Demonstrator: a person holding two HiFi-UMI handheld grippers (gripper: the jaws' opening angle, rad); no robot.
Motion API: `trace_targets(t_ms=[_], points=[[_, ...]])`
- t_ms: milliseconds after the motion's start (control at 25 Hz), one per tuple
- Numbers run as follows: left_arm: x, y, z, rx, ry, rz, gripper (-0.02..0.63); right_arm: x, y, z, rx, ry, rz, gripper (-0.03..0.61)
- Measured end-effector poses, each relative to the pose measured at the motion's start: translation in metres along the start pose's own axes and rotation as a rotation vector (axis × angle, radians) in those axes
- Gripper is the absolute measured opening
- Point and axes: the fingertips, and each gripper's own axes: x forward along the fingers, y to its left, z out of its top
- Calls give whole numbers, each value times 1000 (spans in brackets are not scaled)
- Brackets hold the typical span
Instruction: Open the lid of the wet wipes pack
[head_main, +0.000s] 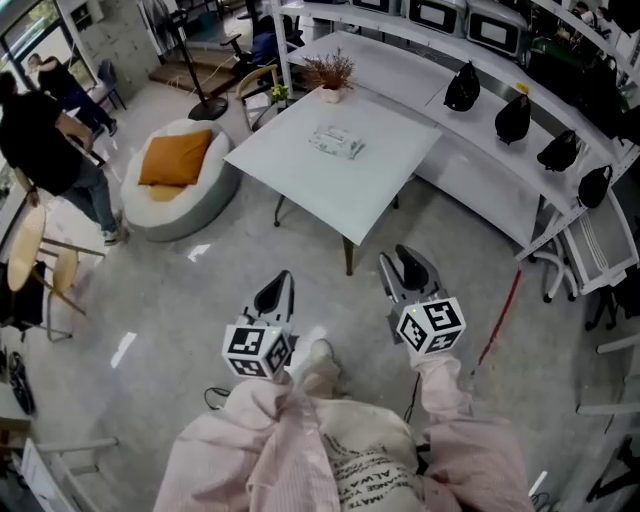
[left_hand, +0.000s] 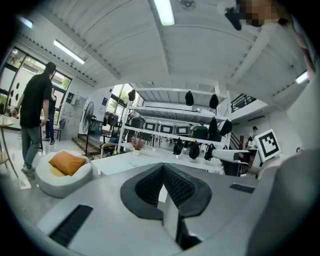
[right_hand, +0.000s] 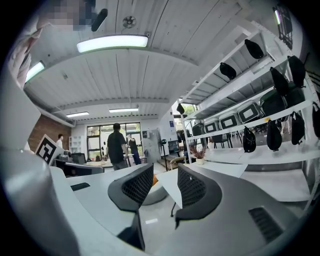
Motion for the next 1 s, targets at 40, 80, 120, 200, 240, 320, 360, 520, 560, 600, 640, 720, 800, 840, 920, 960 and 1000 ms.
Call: trace_targets(t_ms=[40,80,120,200,240,320,360,520,560,600,640,720,800,840,920,960,1000], points=[[11,7,4,-2,-1,-2,-3,12,-4,2,1,-2,-3,120],[21,14,8,-4,-1,-4,-3,24,-8,4,2,-2,-7,120],[30,21,12,-7,-1,-6,-3,35,-11,6,1,-2,-9,120],[47,34,19,-11,-2,-9,-3,55,-15,9,-8,3,-10,118],[54,41,22,-12,-3,-10,-3,64,-17,10,-13,5,-10,118],[68,54,26,-14,-6,-13,-3,83,-21,10,-25,9,-13,118],[76,61,27,-15,-7,-16,-3,92,-22,10,-32,9,-15,118],[102,90,37,-19,-12,-22,-3,125,-27,13,-54,3,-23,118],[109,95,40,-17,-15,-25,-3,132,-30,14,-56,0,-28,118],[115,100,42,-13,-18,-30,-3,139,-32,15,-57,-4,-36,118],[120,104,43,-10,-19,-35,-3,145,-35,15,-55,-8,-43,118],[130,112,43,-7,-13,-42,-3,157,-39,12,-50,-8,-50,118],[138,120,40,-11,-1,-43,-3,167,-42,7,-41,0,-51,118],[141,124,39,-15,4,-41,-3,171,-43,6,-36,3,-52,118],[147,130,40,-21,10,-37,-3,179,-46,5,-34,9,-52,118],[150,133,41,-22,9,-35,-3,183,-48,5,-36,11,-52,118],[153,135,41,-23,10,-35,-3,187,-51,5,-38,13,-52,118]])
